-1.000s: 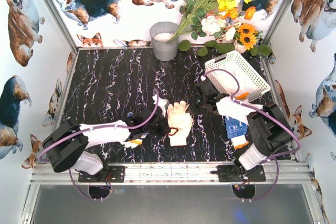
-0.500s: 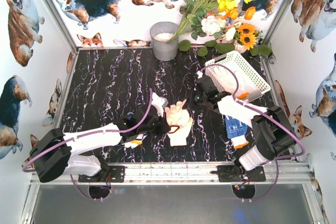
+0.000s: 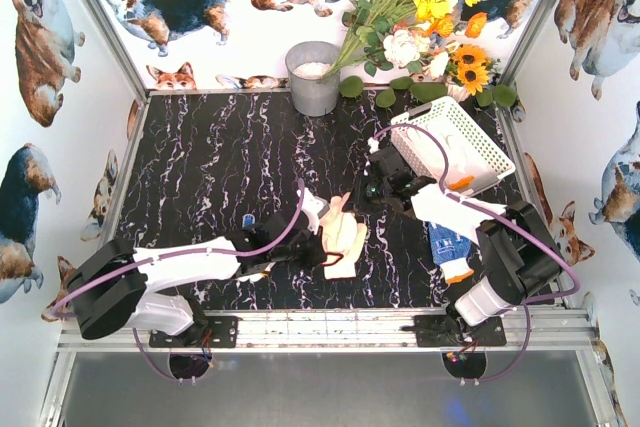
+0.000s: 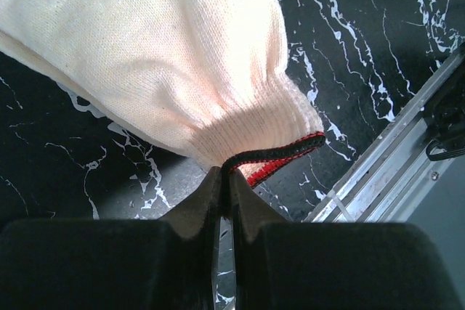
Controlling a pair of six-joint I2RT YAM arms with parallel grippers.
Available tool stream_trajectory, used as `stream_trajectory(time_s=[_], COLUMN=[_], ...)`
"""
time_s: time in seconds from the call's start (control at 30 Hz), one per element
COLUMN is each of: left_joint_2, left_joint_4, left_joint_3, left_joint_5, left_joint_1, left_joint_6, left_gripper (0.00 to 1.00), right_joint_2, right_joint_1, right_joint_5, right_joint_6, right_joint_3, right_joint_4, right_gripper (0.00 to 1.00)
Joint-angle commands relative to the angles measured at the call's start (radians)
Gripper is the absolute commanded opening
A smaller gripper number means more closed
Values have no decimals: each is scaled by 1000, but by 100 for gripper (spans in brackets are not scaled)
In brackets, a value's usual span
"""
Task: Put the gloves into the storage basket
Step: Pair the glove with the glove.
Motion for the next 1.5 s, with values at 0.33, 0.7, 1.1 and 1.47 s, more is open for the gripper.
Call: stream_trajectory(time_s=[0.33,0.7,1.1,1.47], left_joint_2=[114,156,132,110], left_joint_4=[5,0,-24,-49], left_joint_3=[47,84,95,108], left_joint_5=[65,89,39,12], left_joint_1=[-47,-70,-88,-121], left_joint_6=[47,63,66,62], left_gripper=[0,0,0,0], right_joint_2=[9,32,-7,-53], right_joint_1=[12,18,19,20], right_joint_5=[14,16,23,1], right_joint_6=[-11,-5,6,1], right_joint_3=[-33,-38,-43,-35], right_joint_4=[90,103,129,109], right_gripper=[0,0,0,0])
